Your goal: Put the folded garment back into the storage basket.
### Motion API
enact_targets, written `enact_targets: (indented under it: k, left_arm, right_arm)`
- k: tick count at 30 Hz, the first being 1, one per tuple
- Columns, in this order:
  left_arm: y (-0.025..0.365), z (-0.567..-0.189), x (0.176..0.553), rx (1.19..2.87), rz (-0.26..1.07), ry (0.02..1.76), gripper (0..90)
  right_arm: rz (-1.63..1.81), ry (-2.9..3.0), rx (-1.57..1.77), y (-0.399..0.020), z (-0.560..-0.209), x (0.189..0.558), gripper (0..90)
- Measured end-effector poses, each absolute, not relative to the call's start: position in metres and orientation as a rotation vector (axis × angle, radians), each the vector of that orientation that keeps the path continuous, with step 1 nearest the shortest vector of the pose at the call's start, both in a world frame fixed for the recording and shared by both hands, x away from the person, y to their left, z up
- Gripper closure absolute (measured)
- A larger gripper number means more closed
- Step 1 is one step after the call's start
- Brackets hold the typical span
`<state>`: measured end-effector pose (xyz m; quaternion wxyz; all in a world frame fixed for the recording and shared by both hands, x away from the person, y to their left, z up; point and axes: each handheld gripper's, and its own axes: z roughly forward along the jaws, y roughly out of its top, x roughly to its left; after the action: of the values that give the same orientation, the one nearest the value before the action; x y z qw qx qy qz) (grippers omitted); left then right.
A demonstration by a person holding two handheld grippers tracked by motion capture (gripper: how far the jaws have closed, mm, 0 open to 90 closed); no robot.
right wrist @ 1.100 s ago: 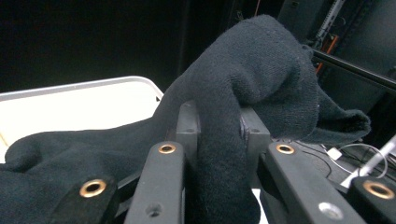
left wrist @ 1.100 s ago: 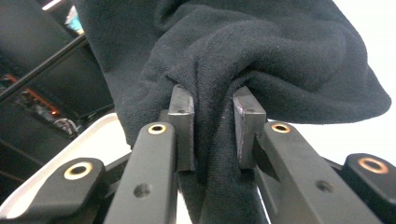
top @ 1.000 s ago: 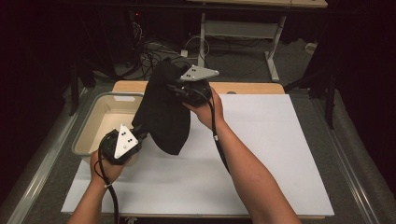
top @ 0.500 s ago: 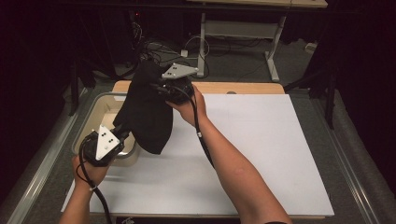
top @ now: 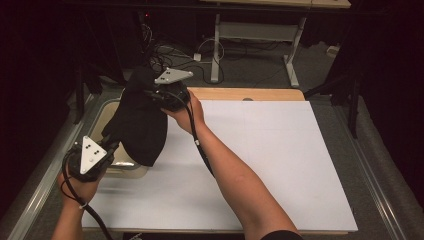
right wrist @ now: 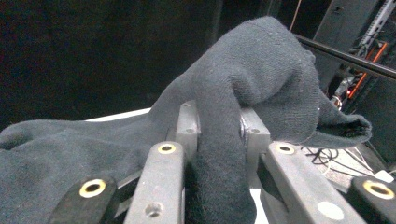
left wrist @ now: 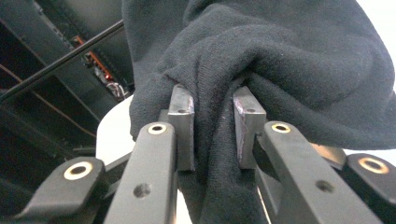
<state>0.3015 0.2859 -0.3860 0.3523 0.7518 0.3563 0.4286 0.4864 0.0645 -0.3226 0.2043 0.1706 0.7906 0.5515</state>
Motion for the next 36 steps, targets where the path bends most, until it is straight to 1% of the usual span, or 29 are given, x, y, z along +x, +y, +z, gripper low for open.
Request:
enact_targets:
  k: [2, 13, 19, 27, 36]
  left_arm:
    - [0.291, -0.388, 0.301, 1.946, 1.108, 0.94, 72.3]
    - [0.311, -0.397, 0.302, 1.949, 1.102, 1.014, 72.2]
    - [0.318, -0.404, 0.307, 1.951, 1.106, 1.043, 72.1]
    - [0.322, -0.411, 0.314, 1.995, 1.121, 1.072, 72.0]
    - [0.328, -0.419, 0.316, 2.023, 1.083, 1.109, 71.8]
  right_arm:
    - [1.541, 2.217, 0.463, 0.076, -0.326, 0.488, 76.1]
    - [1.515, 2.27, 0.463, 0.11, -0.339, 0.495, 76.1]
    - [1.499, 2.288, 0.484, 0.117, -0.349, 0.5, 76.0]
    - [1.472, 2.322, 0.523, 0.127, -0.366, 0.508, 76.0]
    - [1.406, 2.391, 0.581, 0.132, -0.395, 0.515, 75.6]
